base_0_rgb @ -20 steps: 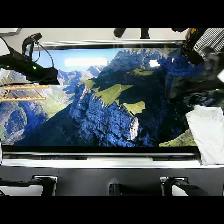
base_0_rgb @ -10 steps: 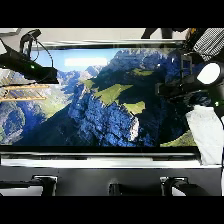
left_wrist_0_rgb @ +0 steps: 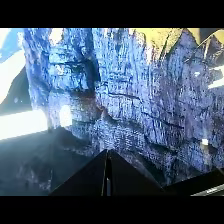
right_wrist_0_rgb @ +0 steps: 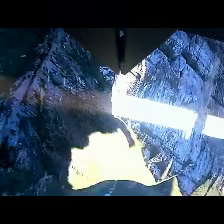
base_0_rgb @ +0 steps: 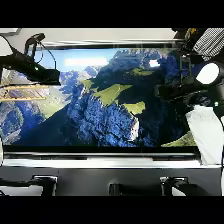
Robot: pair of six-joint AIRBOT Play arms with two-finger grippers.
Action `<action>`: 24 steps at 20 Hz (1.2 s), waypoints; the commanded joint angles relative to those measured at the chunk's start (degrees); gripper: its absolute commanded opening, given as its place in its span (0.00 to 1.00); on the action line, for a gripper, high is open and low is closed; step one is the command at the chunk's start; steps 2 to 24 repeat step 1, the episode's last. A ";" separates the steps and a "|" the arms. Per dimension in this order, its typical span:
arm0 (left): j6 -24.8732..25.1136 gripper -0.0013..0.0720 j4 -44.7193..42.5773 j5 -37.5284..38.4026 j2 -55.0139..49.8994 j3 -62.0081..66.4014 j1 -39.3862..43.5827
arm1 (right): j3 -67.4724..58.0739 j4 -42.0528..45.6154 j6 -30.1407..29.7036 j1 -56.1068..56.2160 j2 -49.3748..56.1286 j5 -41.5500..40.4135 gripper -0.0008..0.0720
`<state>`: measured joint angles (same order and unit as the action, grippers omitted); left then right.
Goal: Fold the clothes and pants, and hang the long-sleeved shirts on hangers.
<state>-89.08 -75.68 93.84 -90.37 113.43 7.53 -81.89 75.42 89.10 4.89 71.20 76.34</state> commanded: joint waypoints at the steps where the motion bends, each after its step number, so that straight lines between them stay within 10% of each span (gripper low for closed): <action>1: 0.00 0.05 0.00 0.00 -1.27 0.00 0.04 | -0.04 0.04 0.00 0.07 -0.02 0.04 0.06; 24: 0.00 0.05 0.00 0.00 -1.27 0.00 0.04 | -0.04 0.04 0.00 0.07 -0.02 0.04 0.06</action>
